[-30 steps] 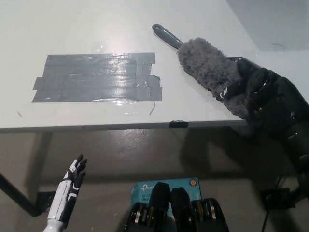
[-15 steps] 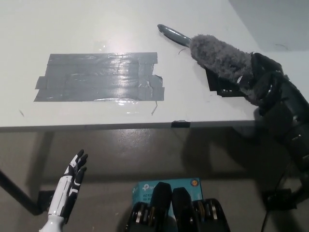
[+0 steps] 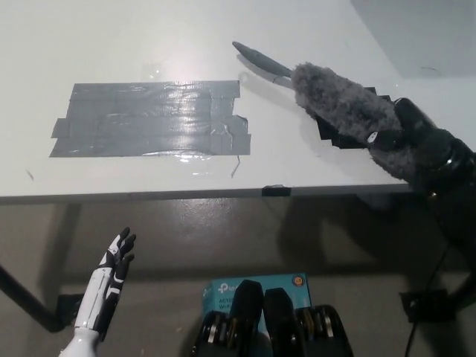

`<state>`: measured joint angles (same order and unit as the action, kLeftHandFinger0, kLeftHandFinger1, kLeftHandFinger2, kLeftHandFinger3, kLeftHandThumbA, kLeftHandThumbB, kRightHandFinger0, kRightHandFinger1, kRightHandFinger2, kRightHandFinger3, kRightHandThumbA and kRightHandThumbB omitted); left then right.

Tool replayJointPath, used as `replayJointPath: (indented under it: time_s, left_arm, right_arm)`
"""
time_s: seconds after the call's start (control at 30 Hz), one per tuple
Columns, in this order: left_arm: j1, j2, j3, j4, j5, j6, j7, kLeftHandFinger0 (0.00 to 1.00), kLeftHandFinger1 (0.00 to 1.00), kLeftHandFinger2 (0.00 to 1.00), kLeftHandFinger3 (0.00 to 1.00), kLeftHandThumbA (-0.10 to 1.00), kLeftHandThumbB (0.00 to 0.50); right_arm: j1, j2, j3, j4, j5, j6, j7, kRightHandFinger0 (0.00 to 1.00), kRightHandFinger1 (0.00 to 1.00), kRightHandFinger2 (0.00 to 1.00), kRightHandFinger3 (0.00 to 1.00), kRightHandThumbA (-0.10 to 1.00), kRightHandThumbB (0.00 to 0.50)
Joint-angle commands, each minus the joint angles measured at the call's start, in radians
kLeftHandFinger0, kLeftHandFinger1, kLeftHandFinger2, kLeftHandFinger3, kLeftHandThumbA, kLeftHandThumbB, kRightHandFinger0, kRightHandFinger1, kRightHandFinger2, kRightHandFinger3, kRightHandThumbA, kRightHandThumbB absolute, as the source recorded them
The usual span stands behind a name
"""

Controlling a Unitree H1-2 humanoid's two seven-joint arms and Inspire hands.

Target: A grey duster is kept infront of the robot in the middle of the table and the robot extends its right arm to grab the duster, picks it up and hands it to a person

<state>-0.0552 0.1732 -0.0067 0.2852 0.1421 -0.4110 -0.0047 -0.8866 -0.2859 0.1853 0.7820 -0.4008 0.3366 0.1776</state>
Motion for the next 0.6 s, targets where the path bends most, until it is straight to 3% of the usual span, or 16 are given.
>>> replayJointPath:
  time_s: [0.0,0.03,0.07,0.1,0.13,0.17,0.2,0.27,0.3,0.33,0.47,0.57]
  left_arm:
    - [-0.013,0.015,0.001,-0.02,-0.014,-0.022,-0.011,0.98,1.0,1.0,1.0,0.99,0.316]
    - [-0.012,0.016,0.0,-0.018,-0.014,-0.025,-0.011,0.98,1.0,1.0,1.0,0.99,0.315]
    - [-0.013,0.016,0.0,-0.019,-0.009,-0.022,-0.009,0.97,1.0,1.0,1.0,1.0,0.316]
    - [-0.012,0.016,-0.001,-0.021,-0.007,-0.019,-0.009,0.97,1.0,1.0,1.0,1.0,0.316]
    - [-0.013,0.017,-0.001,-0.022,-0.006,-0.014,-0.01,0.97,1.0,1.0,1.0,1.0,0.318]
    - [-0.014,0.017,0.0,-0.022,-0.007,-0.013,-0.011,0.97,1.0,1.0,1.0,1.0,0.318]
    - [-0.013,0.017,0.0,-0.025,-0.003,-0.008,-0.008,0.97,1.0,1.0,1.0,1.0,0.319]
    - [-0.012,0.015,0.0,-0.026,0.001,-0.006,-0.004,0.97,1.0,1.0,1.0,1.0,0.319]
    - [-0.012,0.014,0.001,-0.025,0.0,-0.006,-0.004,0.96,1.0,1.0,1.0,1.0,0.321]
    - [-0.012,0.014,0.001,-0.025,-0.002,-0.006,-0.005,0.96,1.0,1.0,1.0,1.0,0.32]
    - [-0.017,0.015,0.001,-0.019,-0.005,-0.011,-0.006,0.97,1.0,1.0,1.0,1.0,0.315]
    - [-0.017,0.013,0.001,-0.025,-0.007,-0.006,-0.006,0.97,1.0,1.0,1.0,1.0,0.313]
  right_arm:
    - [0.039,-0.027,-0.058,-0.162,0.179,0.051,0.215,0.0,0.26,0.58,0.88,-0.1,0.21]
    - [0.053,-0.025,-0.088,-0.188,0.229,0.055,0.245,0.0,0.28,0.61,0.91,-0.1,0.205]
    - [0.066,-0.011,-0.142,-0.214,0.311,0.099,0.286,0.0,0.42,0.79,1.0,-0.1,0.212]
    - [0.073,-0.003,-0.168,-0.225,0.346,0.118,0.303,0.01,0.47,0.87,1.0,-0.1,0.209]
    - [0.095,0.017,-0.224,-0.237,0.479,0.133,0.365,0.0,0.48,0.91,1.0,-0.1,0.193]
    - [0.103,0.021,-0.235,-0.243,0.519,0.133,0.387,0.0,0.47,0.91,1.0,-0.1,0.184]
    - [0.134,0.028,-0.244,-0.289,0.607,0.133,0.42,0.0,0.39,0.88,1.0,-0.1,0.189]
    - [0.175,0.038,-0.221,-0.355,0.778,0.133,0.349,0.0,0.34,0.84,1.0,-0.1,0.199]
    - [0.21,0.032,-0.177,-0.417,0.939,0.133,0.291,0.0,0.34,0.88,1.0,-0.1,0.161]
    - [0.222,0.028,-0.161,-0.437,0.997,0.133,0.275,0.0,0.36,0.9,1.0,-0.1,0.152]
    - [0.292,0.019,-0.088,-0.566,1.203,0.133,0.159,0.0,0.38,0.86,1.0,-0.1,0.19]
    - [0.352,0.014,-0.045,-0.679,1.32,0.133,0.089,0.0,0.39,0.86,1.0,-0.1,0.173]
